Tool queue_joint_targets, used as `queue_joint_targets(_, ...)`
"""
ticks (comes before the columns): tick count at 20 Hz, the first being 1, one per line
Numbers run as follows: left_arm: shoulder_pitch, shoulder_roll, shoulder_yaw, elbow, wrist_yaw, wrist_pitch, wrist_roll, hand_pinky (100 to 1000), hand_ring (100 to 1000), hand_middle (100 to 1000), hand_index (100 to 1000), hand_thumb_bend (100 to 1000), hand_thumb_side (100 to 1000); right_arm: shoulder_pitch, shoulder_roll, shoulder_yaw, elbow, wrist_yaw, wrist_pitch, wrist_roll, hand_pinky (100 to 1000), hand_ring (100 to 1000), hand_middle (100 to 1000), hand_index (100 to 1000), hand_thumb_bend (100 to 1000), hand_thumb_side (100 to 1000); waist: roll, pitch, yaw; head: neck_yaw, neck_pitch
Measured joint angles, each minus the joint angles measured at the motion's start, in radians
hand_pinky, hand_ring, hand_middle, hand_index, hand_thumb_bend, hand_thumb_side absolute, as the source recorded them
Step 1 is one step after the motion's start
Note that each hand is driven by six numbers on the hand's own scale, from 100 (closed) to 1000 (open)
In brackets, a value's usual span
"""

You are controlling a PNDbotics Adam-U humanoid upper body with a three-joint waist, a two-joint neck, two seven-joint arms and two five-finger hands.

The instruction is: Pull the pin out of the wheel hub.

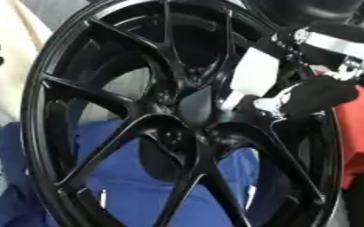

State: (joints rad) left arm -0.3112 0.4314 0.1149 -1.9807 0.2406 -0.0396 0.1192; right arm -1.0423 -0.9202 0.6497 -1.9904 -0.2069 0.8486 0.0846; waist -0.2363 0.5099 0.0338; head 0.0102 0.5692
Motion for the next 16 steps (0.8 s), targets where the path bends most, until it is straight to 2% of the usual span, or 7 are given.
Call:
queue_joint_targets(8, 0.0, 0.0, 0.0, 0.0, 0.0, 0.003, -0.003, 822, 796, 688, 781, 100, 719, 0.003, 0.0, -0.002, 0.0, -0.033, 0.009, -0.027, 752, 857, 669, 799, 277, 133, 0.0, 0.001, 0.002, -0.002, 0.0)
queue_joint_targets(12, 0.0, 0.0, 0.0, 0.0, 0.0, 0.004, -0.004, 822, 796, 689, 781, 100, 721, 0.0, 0.0, -0.002, 0.0, -0.046, 0.008, -0.039, 748, 852, 653, 788, 293, 140, 0.0, 0.001, 0.003, -0.002, 0.0)
queue_joint_targets(16, 0.001, -0.001, 0.0, 0.0, -0.001, 0.007, -0.007, 823, 796, 690, 782, 100, 720, -0.006, 0.0, -0.002, 0.0, -0.048, 0.001, -0.043, 747, 857, 683, 819, 394, 140, 0.0, 0.001, 0.002, -0.002, 0.0)
